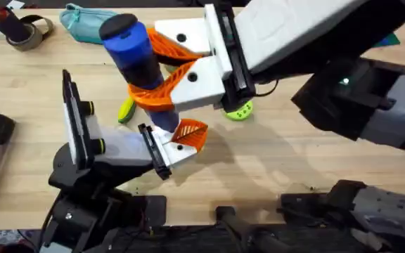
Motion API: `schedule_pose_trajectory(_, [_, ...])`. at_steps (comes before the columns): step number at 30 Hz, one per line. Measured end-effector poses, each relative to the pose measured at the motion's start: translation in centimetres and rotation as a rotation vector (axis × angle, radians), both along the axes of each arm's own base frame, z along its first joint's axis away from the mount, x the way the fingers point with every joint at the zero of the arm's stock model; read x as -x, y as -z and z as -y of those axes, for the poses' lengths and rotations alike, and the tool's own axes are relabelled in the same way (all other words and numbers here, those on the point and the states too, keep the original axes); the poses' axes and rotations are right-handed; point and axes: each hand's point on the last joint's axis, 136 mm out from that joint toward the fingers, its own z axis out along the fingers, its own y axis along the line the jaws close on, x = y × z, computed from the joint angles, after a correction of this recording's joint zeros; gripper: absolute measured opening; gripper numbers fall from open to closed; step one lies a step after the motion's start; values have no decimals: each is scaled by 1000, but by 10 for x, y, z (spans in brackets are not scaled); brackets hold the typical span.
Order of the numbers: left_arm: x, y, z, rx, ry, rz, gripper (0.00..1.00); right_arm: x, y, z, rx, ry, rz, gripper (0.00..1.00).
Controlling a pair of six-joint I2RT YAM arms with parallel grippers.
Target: Pick up the gripper from the table and insert it into the empty holder that is missing its gripper. Then pick up a screw, insert it into the mounting hole, and use the screwdriver to tighten it. Finally, clean up the table by picking up the vegetable and placing it into the bucket.
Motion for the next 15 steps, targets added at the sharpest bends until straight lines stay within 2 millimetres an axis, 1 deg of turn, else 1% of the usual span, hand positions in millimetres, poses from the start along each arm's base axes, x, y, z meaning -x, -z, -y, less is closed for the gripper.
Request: schedule_pose_trajectory(15, [0,0,0,0,0,0,16,1,-1,1,-8,-3,-11,45])
